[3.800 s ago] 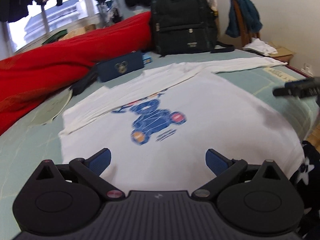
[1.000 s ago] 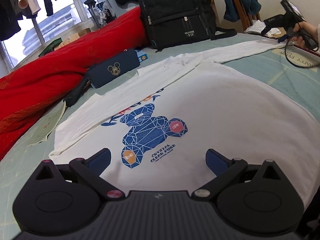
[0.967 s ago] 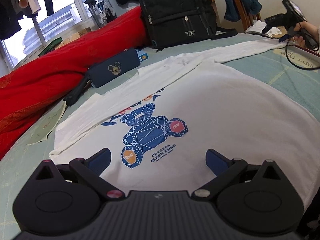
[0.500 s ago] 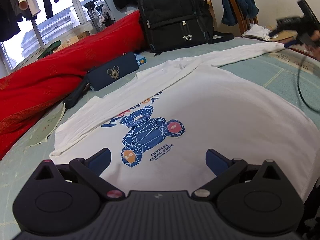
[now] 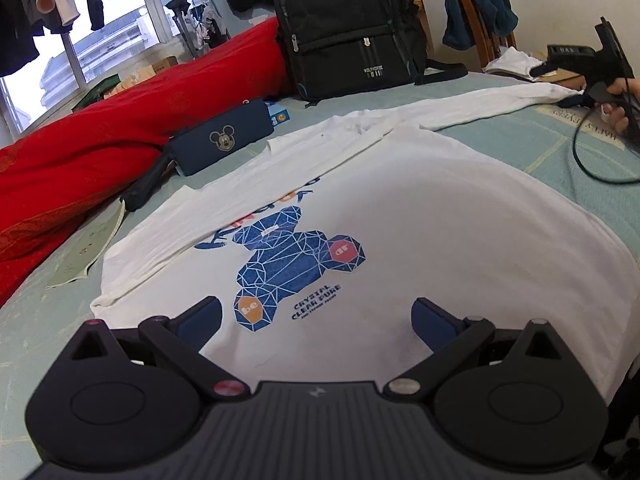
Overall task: Fold clothes
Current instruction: 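Close the right gripper on the side edge of the white sweatshirt, then lift the held side edge and carry it over the shirt body with the right gripper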
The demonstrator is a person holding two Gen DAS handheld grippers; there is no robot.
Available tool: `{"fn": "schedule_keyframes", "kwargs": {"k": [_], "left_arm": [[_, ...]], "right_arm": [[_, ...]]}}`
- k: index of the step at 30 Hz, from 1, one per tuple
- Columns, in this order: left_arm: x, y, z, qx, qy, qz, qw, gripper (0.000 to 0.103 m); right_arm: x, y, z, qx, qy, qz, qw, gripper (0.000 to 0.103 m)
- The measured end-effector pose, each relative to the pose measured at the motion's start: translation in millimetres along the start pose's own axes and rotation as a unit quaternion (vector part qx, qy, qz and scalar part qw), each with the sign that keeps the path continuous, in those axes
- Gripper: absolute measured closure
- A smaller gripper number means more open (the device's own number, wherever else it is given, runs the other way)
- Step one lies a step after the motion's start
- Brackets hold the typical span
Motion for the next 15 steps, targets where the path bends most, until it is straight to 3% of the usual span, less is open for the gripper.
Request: {"fn": "schedule_keyframes", "kwargs": {"k": [4, 11, 15], "left_arm": [[1.8, -2.4, -0.6, 0.003, 0.002, -0.002, 1.0, 0.002], [2.0, -2.9, -0.4, 0.002, 0.002, -0.005, 1.0, 0.002], [2.2, -1.1, -1.6, 0.001, 0.002, -0.004, 1.0, 0.002]], "right_arm": [[8.1, -2.8, 8.6, 0.015, -0.014, 0.009, 1.0, 0.0], [27.3, 1.3, 19.2, 0.013, -0.029, -0.013, 0.999, 0.0], [30.9, 14.7, 10.8, -0.02, -0.031, -0.035, 0.999, 0.0]]}}
Point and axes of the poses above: each gripper's, at about its wrist camera, not at the fingertips, and x roughly the way its jaws point, y to its left, z to its top, the point moved 8 cm from there along x, roughly the way its jaws point, and after that the axes turned 12 degrees about x, right-handed, at the moved point
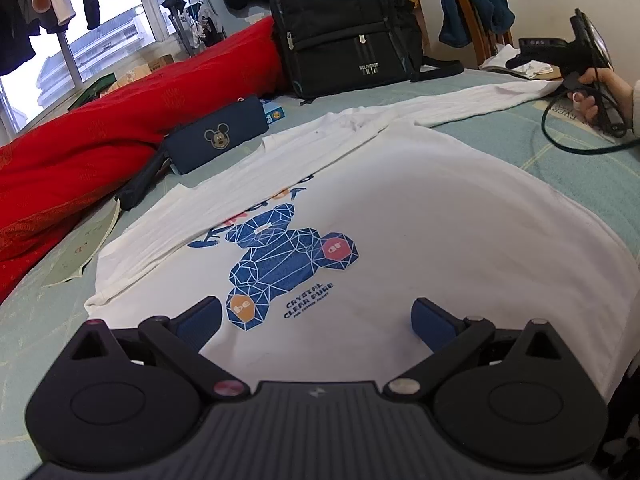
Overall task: Fold clothes
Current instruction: 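Lift the held side edge and carry it over the shirt body with the right gripper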
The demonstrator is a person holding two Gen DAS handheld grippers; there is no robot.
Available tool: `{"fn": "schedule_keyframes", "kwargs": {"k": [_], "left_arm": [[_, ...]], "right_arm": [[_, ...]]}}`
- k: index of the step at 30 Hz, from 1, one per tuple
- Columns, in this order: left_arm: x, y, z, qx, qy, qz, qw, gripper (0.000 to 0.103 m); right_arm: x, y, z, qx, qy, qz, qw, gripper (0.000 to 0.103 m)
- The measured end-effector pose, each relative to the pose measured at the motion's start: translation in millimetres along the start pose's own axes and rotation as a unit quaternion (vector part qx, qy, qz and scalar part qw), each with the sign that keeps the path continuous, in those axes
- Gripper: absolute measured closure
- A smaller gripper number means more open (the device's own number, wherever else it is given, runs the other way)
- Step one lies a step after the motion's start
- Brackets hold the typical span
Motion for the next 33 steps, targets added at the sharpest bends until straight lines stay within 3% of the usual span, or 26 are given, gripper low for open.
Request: {"fn": "schedule_keyframes", "kwargs": {"k": [3, 6, 17, 22, 29, 33], "left_arm": [[-0.7, 1.8, -1.3, 0.0, 0.0, 0.0, 1.0, 0.002], [-3.1, 5.8, -1.8, -0.004, -0.003, 0.003, 1.0, 0.002], [-12.2, 8.4, -10.5, -0.006, 0.004, -0.027, 0.9996, 0.002], [-20.3, 14.9, -20.8, -0.017, 0.013, -0.043, 0.9989, 0.002], [-23.0, 16.6, -37.9, -0.042, 0.04, -0.102, 0.9931, 0.002], [-31.2, 23.9, -42.0, -0.045, 0.038, -0.099, 0.9933, 0.002]], "right_arm": [[1.1, -1.4, 3.8, 0.01, -0.01, 0.004, 1.0, 0.0], [-4.6, 0.6, 10.8, 0.042, -0.025, 0.034, 0.998, 0.0], [-12.0, 72.6, -3.0, -0.016, 0.003, 0.085, 0.996, 0.0], [-12.6, 110.7, -18.4, -0.047, 0.022, 0.087, 0.995, 0.0], [-6.9, 159.0, -41.7, -0.074, 0.044, 0.088, 0.992, 0.0], [-0.5, 184.8, -56.8, -0.081, 0.057, 0.095, 0.991, 0.0]]}}
Point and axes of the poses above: each gripper's, at about its wrist camera, not at the fingertips, and x roughly the way its jaws point, y to its left, z to its top, the point moved 8 cm from there along x, roughly the way its jaws point, and after that the axes turned 12 degrees about x, right-handed, at the moved point
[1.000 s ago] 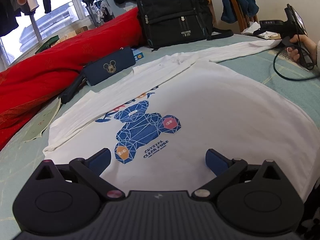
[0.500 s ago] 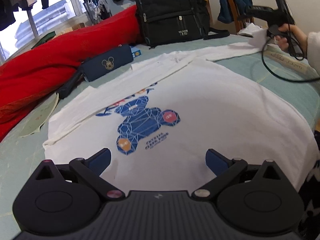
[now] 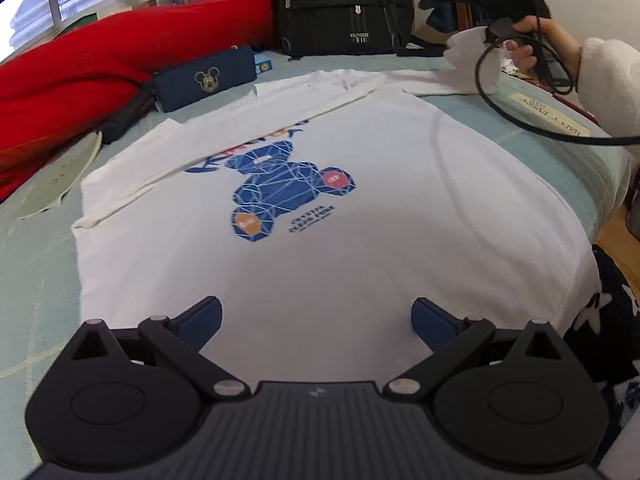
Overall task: Fold clothes
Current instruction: 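Lift the held side edge and carry it over the shirt body with the right gripper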
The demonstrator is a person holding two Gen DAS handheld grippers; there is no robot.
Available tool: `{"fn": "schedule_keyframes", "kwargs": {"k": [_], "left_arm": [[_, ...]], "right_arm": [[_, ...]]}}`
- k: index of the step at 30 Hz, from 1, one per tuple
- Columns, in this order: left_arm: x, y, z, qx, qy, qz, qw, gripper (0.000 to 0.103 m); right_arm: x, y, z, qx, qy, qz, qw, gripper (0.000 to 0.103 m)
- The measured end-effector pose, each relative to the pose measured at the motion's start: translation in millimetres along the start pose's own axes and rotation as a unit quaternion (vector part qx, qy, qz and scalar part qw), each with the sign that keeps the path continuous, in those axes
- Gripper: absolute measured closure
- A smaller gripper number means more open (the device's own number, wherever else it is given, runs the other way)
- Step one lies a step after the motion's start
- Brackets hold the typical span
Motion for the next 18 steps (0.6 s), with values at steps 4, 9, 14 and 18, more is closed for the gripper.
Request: {"fn": "schedule_keyframes", "kwargs": {"k": [4, 9, 14, 18], "left_arm": [[-10.4, 6.6, -3.2, -0.003, -0.004, 0.003, 1.0, 0.002], [-23.0, 15.9, -8.5, -0.006, -0.008, 0.01, 0.9999, 0.002], [-33.4, 25.8, -15.1, -0.007, -0.008, 0.023, 0.9997, 0.002], [-39.7, 32.4, -21.0, -0.014, -0.005, 0.033, 0.9993, 0.002]], "right_arm": [[12.4, 28.5, -11.0, -0.009, 0.009, 0.012, 1.0, 0.0], [27.8, 64.0, -24.7, -0.021, 0.02, 0.028, 0.999, 0.0], [43.0, 99.5, -38.5, -0.033, 0.032, 0.043, 0.998, 0.0], [51.7, 123.6, -53.3, -0.047, 0.042, 0.056, 0.996, 0.0]]}}
Point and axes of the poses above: each gripper's, at about its wrist camera, not at the fingertips, and x roughly the way its jaws point, y to its left, z to its top, the point moved 8 cm from there along x, roughly the way its jaws point, and after that the axes turned 12 degrees about x, right-handed, at the moved point
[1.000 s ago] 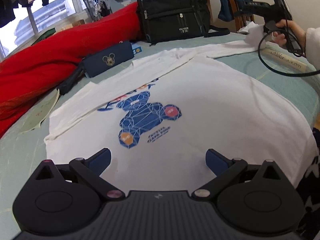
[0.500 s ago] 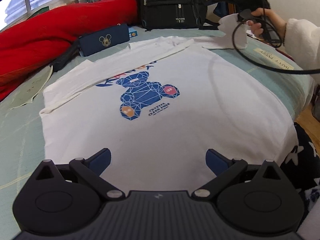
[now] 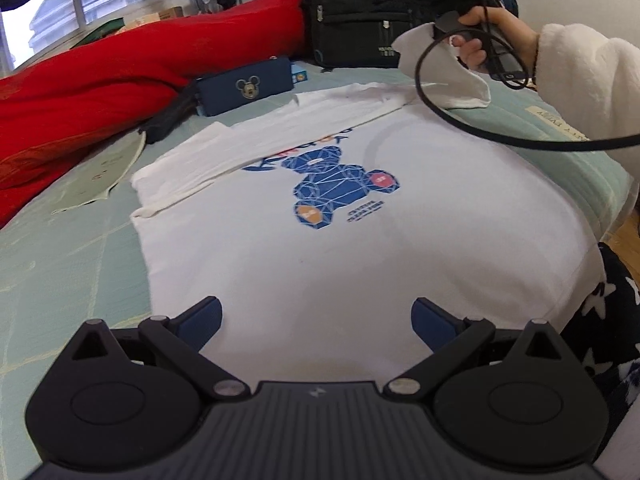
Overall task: Fold clothes
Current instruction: 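Lift the held side edge and carry it over the shirt body with the right gripper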
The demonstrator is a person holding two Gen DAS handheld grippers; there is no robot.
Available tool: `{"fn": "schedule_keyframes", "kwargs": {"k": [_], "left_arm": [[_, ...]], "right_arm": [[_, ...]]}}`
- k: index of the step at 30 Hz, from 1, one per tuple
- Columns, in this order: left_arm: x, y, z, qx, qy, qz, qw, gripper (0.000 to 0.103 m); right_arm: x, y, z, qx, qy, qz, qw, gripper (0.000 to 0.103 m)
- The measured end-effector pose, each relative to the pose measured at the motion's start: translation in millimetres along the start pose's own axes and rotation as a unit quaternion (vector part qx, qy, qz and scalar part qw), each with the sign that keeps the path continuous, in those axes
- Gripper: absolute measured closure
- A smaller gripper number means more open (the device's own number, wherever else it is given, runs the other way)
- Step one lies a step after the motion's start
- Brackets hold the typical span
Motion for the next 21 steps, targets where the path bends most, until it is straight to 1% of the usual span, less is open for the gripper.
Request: {"fn": "schedule_keyframes", "kwargs": {"k": [6, 10, 21], "left_arm": [[-8.4, 4.9, -7.6, -0.006, 0.003, 0.004, 1.0, 0.002], [-9.3, 6.0, -10.8, -0.007, 0.013, 0.01, 0.9998, 0.002], [-12.3, 10.8, -17.4, -0.015, 0.026, 0.025, 0.9992, 0.002]], "right_arm": [[18.4, 36.1, -17.8, -0.021, 0.016, 0.019, 0.999, 0.0], [30.6, 60.1, -29.7, -0.035, 0.027, 0.032, 0.999, 0.0], [57.0, 101.5, -53.5, -0.048, 0.05, 0.062, 0.996, 0.0]]}}
Point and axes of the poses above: each gripper's, at about its wrist camera, not at the fingertips, and x roughly the way its jaws point, y to its left, z to its top, the point moved 8 cm from there along x, roughly the way its jaws point, and after that the axes turned 12 degrees about x, right-handed, at the moved point
